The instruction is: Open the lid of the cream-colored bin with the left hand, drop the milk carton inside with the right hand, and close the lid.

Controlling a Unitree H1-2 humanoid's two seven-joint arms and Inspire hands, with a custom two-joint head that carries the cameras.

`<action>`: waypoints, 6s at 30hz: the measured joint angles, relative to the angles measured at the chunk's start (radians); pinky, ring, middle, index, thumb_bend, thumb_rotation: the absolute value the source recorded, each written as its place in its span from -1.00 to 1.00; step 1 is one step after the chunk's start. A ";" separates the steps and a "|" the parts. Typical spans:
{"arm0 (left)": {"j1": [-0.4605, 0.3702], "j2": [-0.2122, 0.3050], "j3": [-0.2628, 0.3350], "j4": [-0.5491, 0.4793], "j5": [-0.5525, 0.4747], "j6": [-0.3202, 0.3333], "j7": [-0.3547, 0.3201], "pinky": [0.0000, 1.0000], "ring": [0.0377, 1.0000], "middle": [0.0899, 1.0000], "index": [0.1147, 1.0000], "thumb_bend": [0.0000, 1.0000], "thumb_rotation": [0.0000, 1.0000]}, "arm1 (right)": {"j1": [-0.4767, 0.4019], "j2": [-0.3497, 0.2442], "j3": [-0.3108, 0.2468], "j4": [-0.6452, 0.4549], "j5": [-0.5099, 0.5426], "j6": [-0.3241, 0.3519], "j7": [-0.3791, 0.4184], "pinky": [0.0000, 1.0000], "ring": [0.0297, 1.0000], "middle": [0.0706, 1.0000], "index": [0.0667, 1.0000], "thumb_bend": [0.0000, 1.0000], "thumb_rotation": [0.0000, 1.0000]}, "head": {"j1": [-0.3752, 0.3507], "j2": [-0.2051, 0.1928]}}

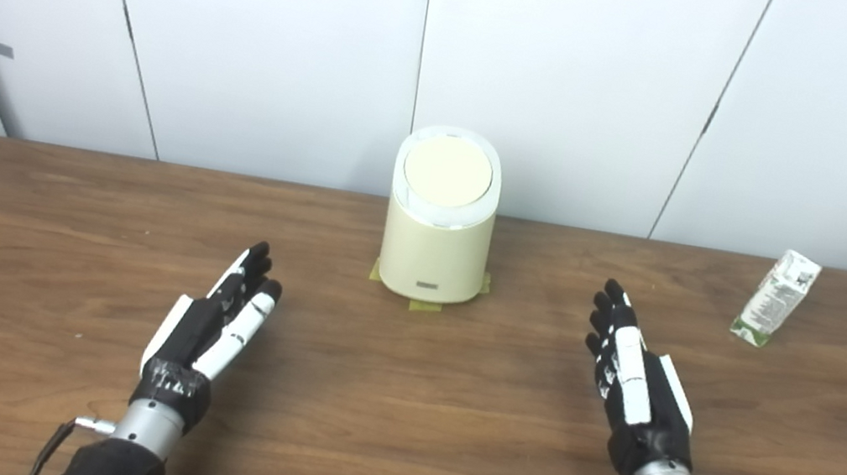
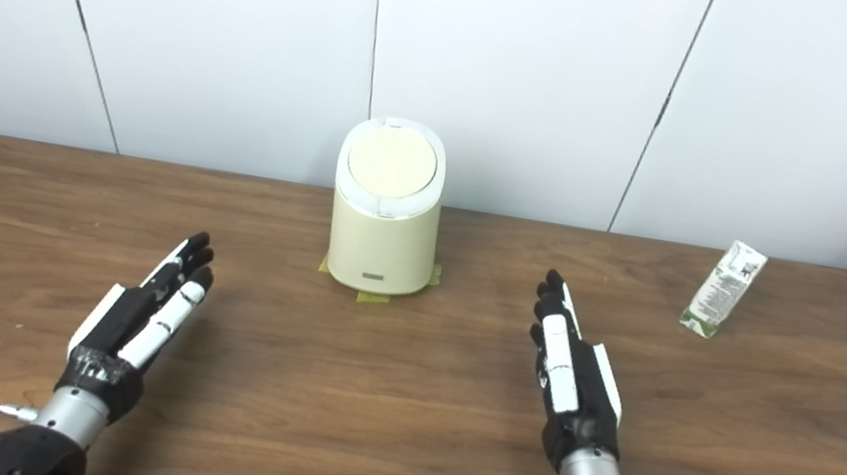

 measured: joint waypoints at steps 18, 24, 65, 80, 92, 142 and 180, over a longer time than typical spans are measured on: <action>-0.290 0.049 -0.010 -0.010 0.234 0.157 0.039 0.73 0.82 0.85 1.00 0.67 -0.37 | 0.021 -0.016 0.011 0.057 -0.019 -0.067 0.019 0.91 1.00 0.99 1.00 0.21 0.87 | -0.002 -0.074; -0.388 0.034 0.027 0.026 0.324 0.166 -0.017 0.70 0.81 0.88 1.00 0.54 -0.44 | 0.021 -0.016 0.015 0.058 -0.028 -0.070 0.018 0.94 1.00 0.98 1.00 0.26 0.88 | 0.005 -0.081; -0.837 0.030 -0.318 0.670 0.646 0.143 -0.027 0.53 0.79 0.88 0.92 0.79 -0.76 | 0.016 0.017 0.016 0.062 -0.009 -0.071 0.011 0.99 0.99 0.98 1.00 0.32 0.95 | 0.002 -0.048; -0.837 0.083 -0.419 0.742 0.718 -0.016 0.069 0.72 0.79 0.83 0.85 0.76 -0.81 | 0.014 0.020 0.022 0.067 0.002 -0.072 0.013 1.00 0.99 0.98 1.00 0.26 0.98 | -0.009 -0.051; -0.865 0.118 -0.537 0.733 0.838 -0.020 0.036 0.64 0.77 0.81 0.87 0.87 -0.96 | 0.014 0.020 0.022 0.067 0.008 -0.073 0.016 1.00 1.00 1.00 1.00 0.27 0.96 | -0.009 -0.039; -0.166 -0.123 0.099 0.026 0.028 0.121 -0.042 0.92 0.93 0.94 0.97 -0.33 0.95 | 0.006 -0.046 -0.139 -0.001 -0.035 -0.088 -0.089 0.72 0.79 0.81 0.71 0.60 -0.45 | -0.201 0.046; -0.150 0.054 0.050 0.029 -0.091 0.077 -0.087 1.00 1.00 1.00 1.00 -0.47 1.00 | -0.201 -0.347 -0.249 0.243 -0.271 0.081 -0.163 0.06 0.30 0.86 0.84 0.76 -0.81 | -0.433 0.110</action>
